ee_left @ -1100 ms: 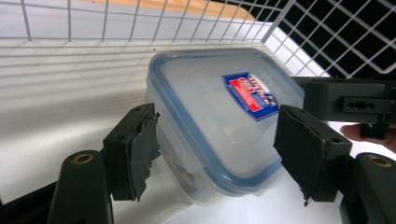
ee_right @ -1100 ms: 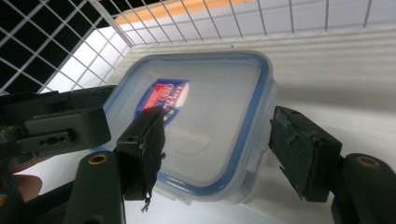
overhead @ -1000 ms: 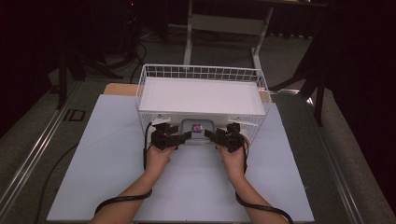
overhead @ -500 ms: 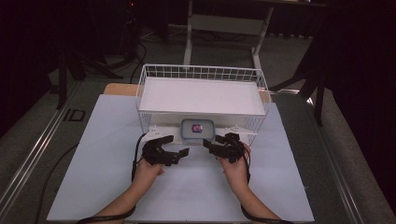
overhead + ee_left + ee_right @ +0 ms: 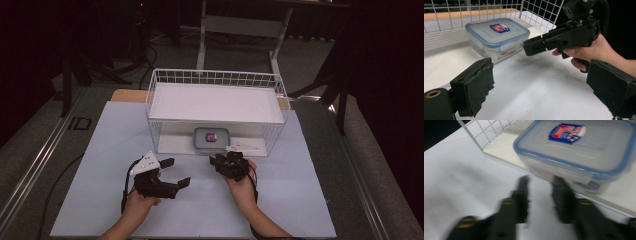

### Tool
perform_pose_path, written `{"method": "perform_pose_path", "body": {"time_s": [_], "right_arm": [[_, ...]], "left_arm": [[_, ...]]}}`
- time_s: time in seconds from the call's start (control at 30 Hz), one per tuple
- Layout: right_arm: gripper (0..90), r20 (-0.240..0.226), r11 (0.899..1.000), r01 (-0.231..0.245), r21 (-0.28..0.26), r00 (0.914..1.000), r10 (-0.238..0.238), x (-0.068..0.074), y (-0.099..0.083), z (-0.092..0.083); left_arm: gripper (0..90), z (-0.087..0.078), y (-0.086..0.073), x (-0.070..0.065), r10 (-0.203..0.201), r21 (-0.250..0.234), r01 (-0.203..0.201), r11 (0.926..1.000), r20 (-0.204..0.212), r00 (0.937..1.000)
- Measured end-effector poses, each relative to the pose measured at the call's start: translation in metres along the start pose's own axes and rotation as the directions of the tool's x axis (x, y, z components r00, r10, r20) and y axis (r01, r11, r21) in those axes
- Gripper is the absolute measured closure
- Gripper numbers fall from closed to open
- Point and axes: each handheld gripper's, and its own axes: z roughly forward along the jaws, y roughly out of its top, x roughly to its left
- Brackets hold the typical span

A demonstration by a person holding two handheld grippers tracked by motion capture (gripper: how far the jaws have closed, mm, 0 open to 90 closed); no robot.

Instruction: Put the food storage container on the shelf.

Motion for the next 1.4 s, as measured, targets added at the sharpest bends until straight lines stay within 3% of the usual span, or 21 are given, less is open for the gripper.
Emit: {"method": "perform_pose_path", "body": {"time_s": [0.1,0.13,0.33,0.57,0.67,0.9,1.1,1.23,1.4], "right_arm": [[89.0,0.008,1.0,0.027,0.007,0.9996,-0.027,0.003,0.002,0.005],[89.4,0.013,0.999,0.031,0.015,0.9994,-0.031,0.004,0.003,0.008],[89.8,0.067,0.999,-0.003,0.034,0.9978,0.001,-0.003,0.007,0.019],[89.8,0.078,0.999,-0.033,0.034,0.9965,0.031,-0.012,0.013,0.03],[89.8,0.092,0.999,-0.033,0.023,0.9953,0.031,-0.016,0.018,0.035],[89.8,0.085,0.998,-0.065,-0.004,0.9942,0.065,-0.025,0.028,0.044],[89.8,0.087,0.996,-0.089,-0.008,0.9922,0.09,-0.025,0.036,0.05],[89.8,0.094,0.997,-0.072,-0.019,0.9928,0.073,-0.025,0.041,0.054],[89.8,0.095,0.994,-0.112,0.007,0.9893,0.111,-0.021,0.047,0.056]], "left_arm": [[8.3,0.001,-0.007,-0.001,-0.019,-0.022,0.018,0.9996,-0.005,0.9998],[8.3,0.002,-0.01,0.0,-0.028,-0.014,0.028,0.9995,-0.004,0.9996],[8.3,0.005,-0.017,0.007,-0.056,-0.003,0.056,0.9984,-0.012,0.9983],[8.3,0.007,-0.022,0.009,-0.067,0.007,0.067,0.9977,-0.02,0.9976],[8.3,0.009,-0.022,0.01,-0.068,0.02,0.068,0.9975,-0.005,0.9977],[8.3,0.007,-0.022,0.013,-0.072,0.013,0.073,0.9973,-0.012,0.9973],[8.3,0.006,-0.022,0.013,-0.066,0.011,0.066,0.9978,-0.017,0.9977],[8.3,0.006,-0.022,0.012,-0.064,0.012,0.064,0.9979,-0.015,0.9979],[8.3,0.005,-0.022,0.012,-0.057,0.016,0.058,0.9982,-0.019,0.9982]]}}
